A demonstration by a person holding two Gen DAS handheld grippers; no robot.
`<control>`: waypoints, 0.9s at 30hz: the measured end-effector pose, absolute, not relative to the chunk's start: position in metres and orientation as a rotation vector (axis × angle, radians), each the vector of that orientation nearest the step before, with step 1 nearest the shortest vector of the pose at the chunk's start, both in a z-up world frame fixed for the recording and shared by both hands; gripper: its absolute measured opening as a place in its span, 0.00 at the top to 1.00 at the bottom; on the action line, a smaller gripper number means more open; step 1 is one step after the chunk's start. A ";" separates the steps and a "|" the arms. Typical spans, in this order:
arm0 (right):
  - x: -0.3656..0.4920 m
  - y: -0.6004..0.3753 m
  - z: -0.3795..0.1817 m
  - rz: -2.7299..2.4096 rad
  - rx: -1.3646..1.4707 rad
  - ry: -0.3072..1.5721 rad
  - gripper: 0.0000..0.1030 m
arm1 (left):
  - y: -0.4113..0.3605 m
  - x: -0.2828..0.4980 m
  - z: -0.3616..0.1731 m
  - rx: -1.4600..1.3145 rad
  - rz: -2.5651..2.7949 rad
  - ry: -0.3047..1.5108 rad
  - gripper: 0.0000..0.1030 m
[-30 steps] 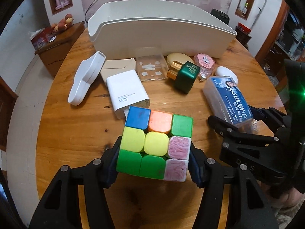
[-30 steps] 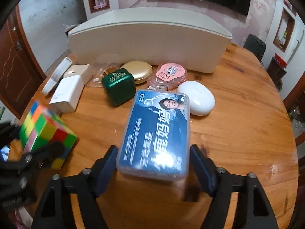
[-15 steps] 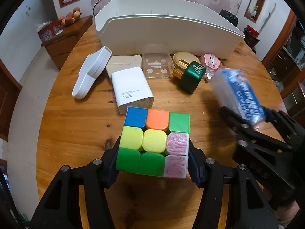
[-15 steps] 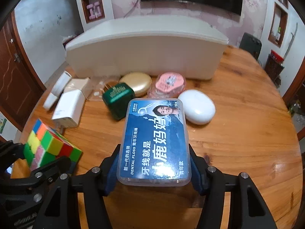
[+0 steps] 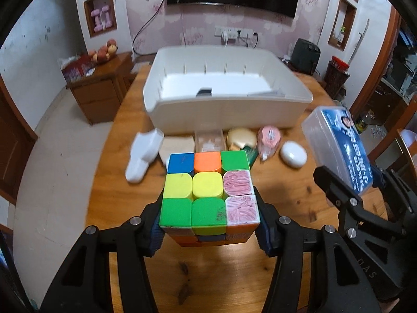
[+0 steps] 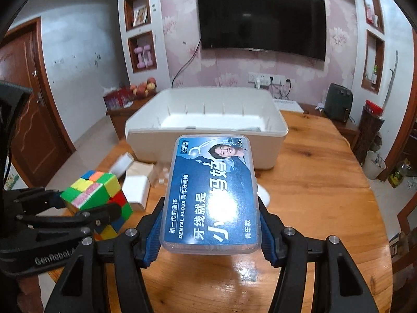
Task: Organize rigid objects
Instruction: 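Lift the Rubik's cube and blue floss box over the white bin with both tools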
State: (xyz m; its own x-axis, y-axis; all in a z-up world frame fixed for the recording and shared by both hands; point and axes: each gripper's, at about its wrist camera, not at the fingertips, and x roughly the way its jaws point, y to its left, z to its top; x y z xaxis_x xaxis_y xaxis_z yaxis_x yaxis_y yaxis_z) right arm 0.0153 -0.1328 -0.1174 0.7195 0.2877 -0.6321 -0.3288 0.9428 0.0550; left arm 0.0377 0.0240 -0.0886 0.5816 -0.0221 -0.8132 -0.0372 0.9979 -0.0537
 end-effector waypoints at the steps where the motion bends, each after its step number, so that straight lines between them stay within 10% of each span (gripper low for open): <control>1: 0.017 -0.134 -0.112 0.340 -0.059 0.683 0.40 | 0.025 0.041 -0.081 -0.069 0.003 0.945 0.42; 27: 0.193 -0.126 0.036 0.223 -0.103 0.600 0.40 | 0.073 0.212 0.038 -0.125 0.107 0.855 0.42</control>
State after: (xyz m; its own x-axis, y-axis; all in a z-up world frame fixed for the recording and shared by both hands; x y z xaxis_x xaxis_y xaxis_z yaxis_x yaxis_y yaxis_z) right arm 0.1934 -0.1256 0.0359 0.8022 0.1777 -0.5700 -0.2374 0.9709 -0.0315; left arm 0.2116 0.0725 0.0380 0.6518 0.0442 -0.7571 -0.1446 0.9872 -0.0668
